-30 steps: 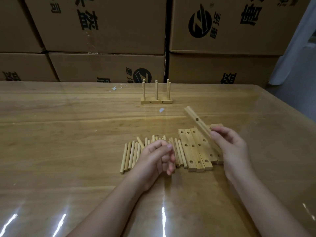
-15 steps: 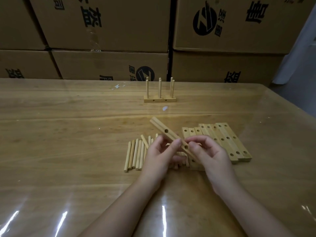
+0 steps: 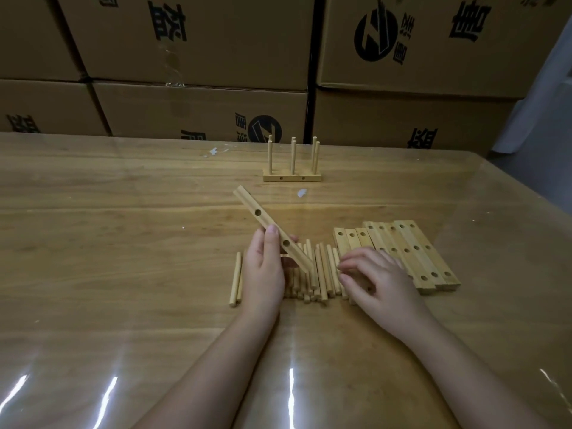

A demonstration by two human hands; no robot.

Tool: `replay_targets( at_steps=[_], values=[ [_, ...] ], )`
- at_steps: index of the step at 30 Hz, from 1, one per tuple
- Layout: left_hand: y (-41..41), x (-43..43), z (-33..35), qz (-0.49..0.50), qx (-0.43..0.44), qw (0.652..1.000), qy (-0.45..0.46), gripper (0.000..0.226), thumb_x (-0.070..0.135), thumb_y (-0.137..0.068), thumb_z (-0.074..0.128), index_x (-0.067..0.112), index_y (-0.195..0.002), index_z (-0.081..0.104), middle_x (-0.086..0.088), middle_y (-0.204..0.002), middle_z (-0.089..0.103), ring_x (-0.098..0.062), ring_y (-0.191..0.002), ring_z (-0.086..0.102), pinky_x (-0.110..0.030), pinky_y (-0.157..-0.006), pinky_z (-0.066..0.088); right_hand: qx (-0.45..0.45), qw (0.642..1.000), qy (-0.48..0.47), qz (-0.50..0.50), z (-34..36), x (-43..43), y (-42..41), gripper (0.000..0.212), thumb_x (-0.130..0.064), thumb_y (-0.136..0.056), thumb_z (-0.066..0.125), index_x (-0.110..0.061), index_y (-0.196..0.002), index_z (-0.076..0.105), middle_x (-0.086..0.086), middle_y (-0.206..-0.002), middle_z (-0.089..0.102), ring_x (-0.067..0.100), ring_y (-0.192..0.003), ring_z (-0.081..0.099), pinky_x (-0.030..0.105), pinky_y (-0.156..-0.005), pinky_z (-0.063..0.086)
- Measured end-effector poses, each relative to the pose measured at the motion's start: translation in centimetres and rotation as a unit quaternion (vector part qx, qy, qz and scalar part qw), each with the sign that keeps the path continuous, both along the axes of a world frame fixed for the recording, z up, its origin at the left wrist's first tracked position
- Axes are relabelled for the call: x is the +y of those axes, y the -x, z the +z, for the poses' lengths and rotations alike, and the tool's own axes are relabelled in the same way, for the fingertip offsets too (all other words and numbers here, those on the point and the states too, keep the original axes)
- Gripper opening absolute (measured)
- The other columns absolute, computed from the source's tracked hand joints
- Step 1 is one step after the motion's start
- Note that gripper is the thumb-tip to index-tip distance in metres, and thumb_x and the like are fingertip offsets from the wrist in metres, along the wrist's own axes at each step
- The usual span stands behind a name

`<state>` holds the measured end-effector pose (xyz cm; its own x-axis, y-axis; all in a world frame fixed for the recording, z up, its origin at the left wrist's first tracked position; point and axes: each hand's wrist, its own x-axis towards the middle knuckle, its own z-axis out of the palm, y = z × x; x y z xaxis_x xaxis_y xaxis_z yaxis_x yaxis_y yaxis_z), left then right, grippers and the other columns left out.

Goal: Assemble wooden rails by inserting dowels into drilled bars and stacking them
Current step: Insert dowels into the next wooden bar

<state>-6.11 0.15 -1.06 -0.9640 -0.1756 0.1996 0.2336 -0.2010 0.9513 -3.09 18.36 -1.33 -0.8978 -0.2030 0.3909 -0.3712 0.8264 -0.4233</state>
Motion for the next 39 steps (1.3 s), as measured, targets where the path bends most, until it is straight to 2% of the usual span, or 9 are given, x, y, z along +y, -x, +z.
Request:
replay_targets(
  at_steps=[10,15,18,20,22,26,31,34,39],
  values=[
    [0.1,0.3,-0.3,0.032,-0.004,0.998,0.056,0.042,0.027,-0.103,0.033,0.001,-0.090,0.063,0.005,-0.066,0.065,-0.009,-0.063,0.061,-0.021,-0.061,0.048,-0.022,0.987,-0.157,-0.017,0.0,-0.9,-0.4,0.061,-0.067,-0.085,0.030,-0.028,-0.130,0.046,-0.012,-0.123,0.046,0.007,-0.117,0.040,0.028,-0.101,0.025],
    [0.4,0.2,-0.4,0.030,-0.017,0.999,0.042,0.041,0.027,-0.103,0.035,0.006,-0.082,0.064,0.003,-0.065,0.067,-0.011,-0.063,0.063,-0.023,-0.062,0.050,0.019,0.986,-0.166,-0.006,0.5,-2.5,-0.3,0.058,-0.063,-0.084,0.039,-0.023,-0.123,0.055,-0.007,-0.125,0.049,0.011,-0.118,0.044,0.031,-0.104,0.021],
    [0.5,0.1,-0.5,0.014,-0.013,0.999,0.049,0.042,0.029,-0.103,0.036,0.007,-0.082,0.065,-0.011,-0.076,0.070,-0.028,-0.075,0.066,-0.038,-0.073,0.052,0.027,0.987,-0.154,0.028,0.5,-3.8,-0.1,0.056,-0.057,-0.085,0.041,-0.022,-0.127,0.053,-0.007,-0.135,0.048,0.011,-0.121,0.046,0.039,-0.110,0.023],
    [0.5,0.2,-0.6,0.002,-0.017,0.999,0.050,0.044,0.030,-0.103,0.036,0.007,-0.081,0.067,-0.009,-0.076,0.071,-0.023,-0.073,0.067,-0.033,-0.071,0.053,0.029,0.985,-0.163,0.047,0.2,-3.9,-0.1,0.052,-0.052,-0.086,0.041,-0.023,-0.128,0.053,-0.008,-0.136,0.049,0.010,-0.121,0.048,0.038,-0.110,0.024],
    [0.7,0.3,-0.6,-0.003,-0.030,0.999,0.037,0.046,0.030,-0.103,0.036,0.008,-0.079,0.068,-0.002,-0.067,0.070,-0.013,-0.063,0.065,-0.024,-0.061,0.052,0.024,0.987,-0.148,0.053,0.1,-3.7,0.0,0.047,-0.047,-0.087,0.044,-0.024,-0.126,0.056,-0.007,-0.134,0.051,0.011,-0.120,0.049,0.031,-0.106,0.027],
    [0.8,0.2,-0.6,-0.008,-0.045,0.999,0.018,0.048,0.029,-0.103,0.035,0.009,-0.076,0.068,-0.002,-0.061,0.068,-0.011,-0.057,0.064,-0.020,-0.055,0.049,0.057,0.989,-0.126,0.055,-0.2,-3.5,0.0,0.039,-0.036,-0.083,0.065,-0.019,-0.118,0.063,-0.004,-0.127,0.058,0.015,-0.115,0.055,0.027,-0.099,0.034],
    [0.6,0.2,-0.4,-0.021,-0.047,0.998,0.031,0.046,0.030,-0.103,0.034,0.010,-0.078,0.068,-0.006,-0.071,0.071,-0.017,-0.065,0.067,-0.029,-0.063,0.055,0.078,0.992,-0.078,0.064,-0.1,-2.7,-0.3,0.034,-0.032,-0.082,0.067,-0.017,-0.113,0.066,-0.006,-0.119,0.061,0.010,-0.108,0.057,0.019,-0.091,0.041],
    [0.4,0.3,-0.4,-0.026,-0.043,0.997,0.051,0.045,0.031,-0.103,0.035,0.012,-0.079,0.068,-0.009,-0.075,0.072,-0.023,-0.070,0.067,-0.040,-0.070,0.055,0.077,0.994,-0.024,0.075,0.0,-2.3,0.0,0.029,-0.027,-0.083,0.064,-0.013,-0.108,0.067,-0.004,-0.102,0.060,0.007,-0.089,0.059,0.016,-0.076,0.050],
    [0.2,0.2,-0.4,-0.023,-0.026,0.995,0.095,0.044,0.030,-0.103,0.034,0.012,-0.081,0.068,-0.003,-0.073,0.072,-0.016,-0.070,0.068,-0.028,-0.067,0.054,0.058,0.997,0.026,0.052,-0.1,-2.1,0.3,0.025,-0.015,-0.082,0.068,-0.015,-0.107,0.066,-0.010,-0.092,0.054,0.001,-0.079,0.053,0.012,-0.066,0.045]
  ],
)
